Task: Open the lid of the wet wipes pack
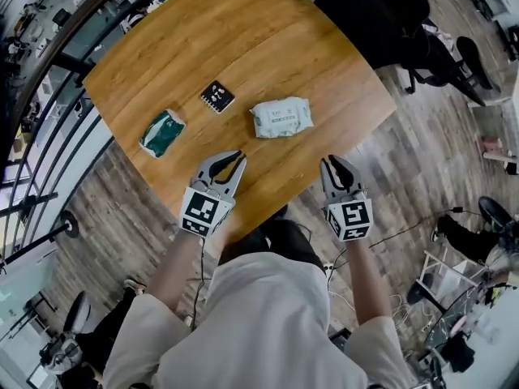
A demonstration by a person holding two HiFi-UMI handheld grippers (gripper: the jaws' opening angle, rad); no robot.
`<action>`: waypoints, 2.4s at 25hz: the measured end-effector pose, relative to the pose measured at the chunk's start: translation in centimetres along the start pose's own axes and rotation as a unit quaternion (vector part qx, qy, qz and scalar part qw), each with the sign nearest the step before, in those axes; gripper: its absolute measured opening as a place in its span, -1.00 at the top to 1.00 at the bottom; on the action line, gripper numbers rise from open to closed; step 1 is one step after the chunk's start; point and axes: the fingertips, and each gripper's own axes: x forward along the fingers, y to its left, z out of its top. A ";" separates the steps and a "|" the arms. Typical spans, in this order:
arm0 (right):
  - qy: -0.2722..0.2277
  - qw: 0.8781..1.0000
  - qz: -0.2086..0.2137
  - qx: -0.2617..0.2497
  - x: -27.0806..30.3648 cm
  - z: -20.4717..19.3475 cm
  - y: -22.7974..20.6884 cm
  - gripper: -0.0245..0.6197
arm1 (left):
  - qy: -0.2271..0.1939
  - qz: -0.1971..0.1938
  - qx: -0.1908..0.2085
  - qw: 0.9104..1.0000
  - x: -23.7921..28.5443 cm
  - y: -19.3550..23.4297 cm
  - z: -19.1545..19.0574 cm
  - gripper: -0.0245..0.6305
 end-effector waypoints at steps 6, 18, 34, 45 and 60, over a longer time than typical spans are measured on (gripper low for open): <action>0.023 1.000 0.012 -0.016 3.3 -1.6 0.8 0.76 | 0.014 -0.014 0.018 1.000 2.4 0.3 -1.6 0.84; 0.063 0.996 0.049 -0.029 9.5 -5.3 -1.4 0.76 | 0.051 -0.016 0.035 0.998 8.2 0.3 -4.0 0.83; 0.126 0.981 0.119 -0.086 17.7 -10.0 -4.5 0.76 | 0.144 -0.051 0.197 0.968 19.0 -0.9 -7.0 0.76; 0.159 0.964 0.157 -0.147 20.1 -13.1 -5.0 0.76 | 0.201 -0.087 0.274 0.936 23.1 -0.6 -11.0 0.65; 0.156 0.964 0.169 -0.133 21.0 -13.9 -4.8 0.76 | 0.222 -0.077 0.347 0.908 25.7 -1.2 -13.7 0.62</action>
